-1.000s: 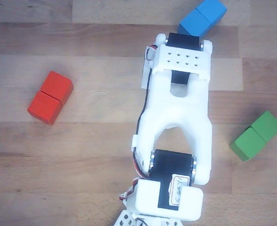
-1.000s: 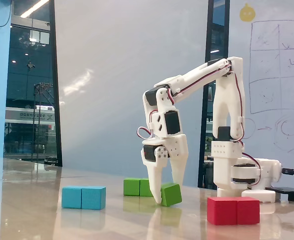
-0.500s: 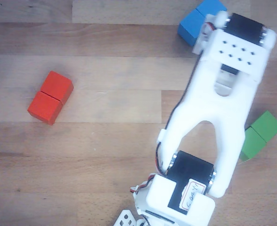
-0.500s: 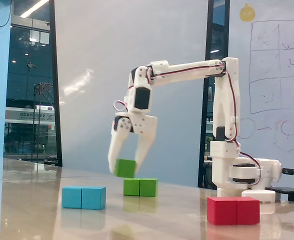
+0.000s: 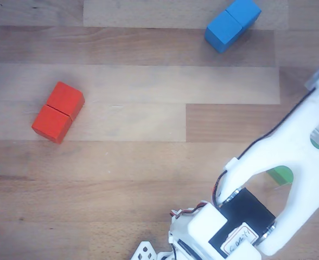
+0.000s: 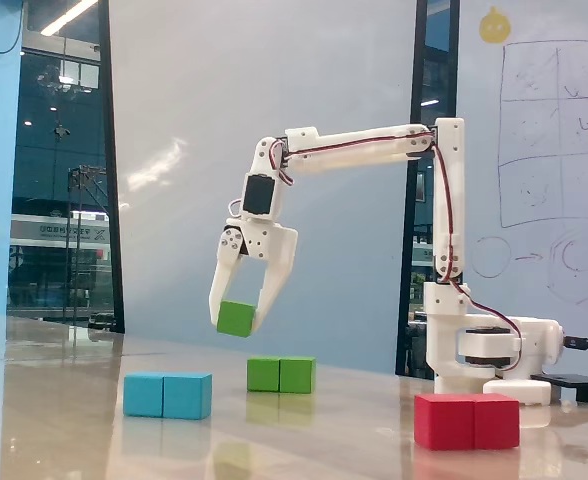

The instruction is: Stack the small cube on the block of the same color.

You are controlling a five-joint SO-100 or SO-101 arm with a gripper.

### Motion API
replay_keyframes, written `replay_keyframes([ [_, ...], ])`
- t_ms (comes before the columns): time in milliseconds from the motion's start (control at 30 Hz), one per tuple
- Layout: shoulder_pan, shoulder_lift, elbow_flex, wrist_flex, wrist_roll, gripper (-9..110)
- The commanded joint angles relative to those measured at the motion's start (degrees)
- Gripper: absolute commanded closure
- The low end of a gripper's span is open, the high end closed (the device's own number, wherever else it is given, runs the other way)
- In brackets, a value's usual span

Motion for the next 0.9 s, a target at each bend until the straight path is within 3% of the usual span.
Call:
replay_keyframes([
  [0,3.6,4.6,-5.6,0.9,-0.5,101],
  [367,3.5,4.6,-5.8,12.8,-0.4,101],
  [867,3.3,3.6,1.8,13.0,-0.4,101],
])
